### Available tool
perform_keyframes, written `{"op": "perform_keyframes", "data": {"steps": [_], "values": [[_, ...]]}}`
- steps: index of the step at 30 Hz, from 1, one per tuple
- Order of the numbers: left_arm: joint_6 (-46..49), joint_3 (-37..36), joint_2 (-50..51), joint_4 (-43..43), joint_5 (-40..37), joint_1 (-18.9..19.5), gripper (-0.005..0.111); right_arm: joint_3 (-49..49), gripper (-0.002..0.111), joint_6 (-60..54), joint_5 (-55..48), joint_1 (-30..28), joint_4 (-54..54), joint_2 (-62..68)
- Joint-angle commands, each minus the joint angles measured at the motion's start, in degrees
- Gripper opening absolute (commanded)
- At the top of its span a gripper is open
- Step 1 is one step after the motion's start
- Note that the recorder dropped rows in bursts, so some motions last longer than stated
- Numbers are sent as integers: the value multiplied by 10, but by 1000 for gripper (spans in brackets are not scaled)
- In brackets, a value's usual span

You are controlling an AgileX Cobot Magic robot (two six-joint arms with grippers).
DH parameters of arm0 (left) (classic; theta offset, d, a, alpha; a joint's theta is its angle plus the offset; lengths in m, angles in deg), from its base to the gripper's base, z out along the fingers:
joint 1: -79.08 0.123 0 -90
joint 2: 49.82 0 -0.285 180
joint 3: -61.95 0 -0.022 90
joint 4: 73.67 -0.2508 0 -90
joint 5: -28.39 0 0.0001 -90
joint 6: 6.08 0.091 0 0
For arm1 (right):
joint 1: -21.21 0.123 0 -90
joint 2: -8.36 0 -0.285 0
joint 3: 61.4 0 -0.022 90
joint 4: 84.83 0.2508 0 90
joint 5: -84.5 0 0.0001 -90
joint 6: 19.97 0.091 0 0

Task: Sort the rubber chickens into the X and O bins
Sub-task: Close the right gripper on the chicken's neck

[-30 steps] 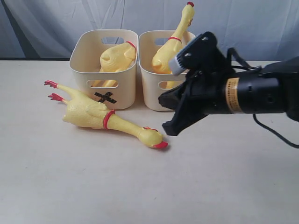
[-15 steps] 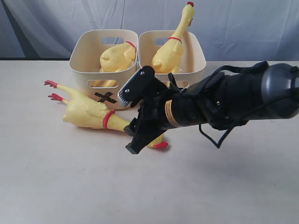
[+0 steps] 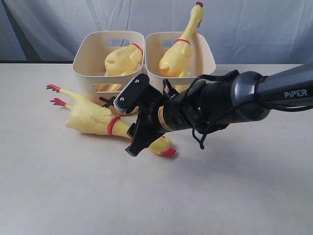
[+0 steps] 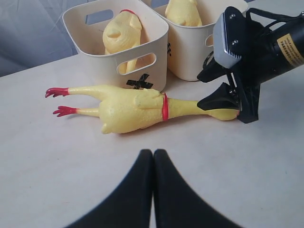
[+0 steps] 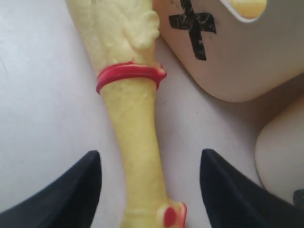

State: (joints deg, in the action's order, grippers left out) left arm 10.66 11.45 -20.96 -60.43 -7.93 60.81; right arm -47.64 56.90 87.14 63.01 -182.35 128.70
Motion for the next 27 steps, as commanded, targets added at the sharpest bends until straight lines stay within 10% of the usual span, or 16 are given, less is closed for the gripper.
{"op": "perform_keyframes", "data": {"steps": [1, 19, 27], "values": [[-1, 0, -4, 4, -4, 1, 0, -4, 58, -10, -3, 0, -21, 19], [-1, 0, -4, 6, -5, 1, 0, -23, 57, -14, -15, 0, -24, 70], [-1, 0, -4, 6, -5, 1, 0, -23, 14, -14, -4, 0, -24, 70]]}}
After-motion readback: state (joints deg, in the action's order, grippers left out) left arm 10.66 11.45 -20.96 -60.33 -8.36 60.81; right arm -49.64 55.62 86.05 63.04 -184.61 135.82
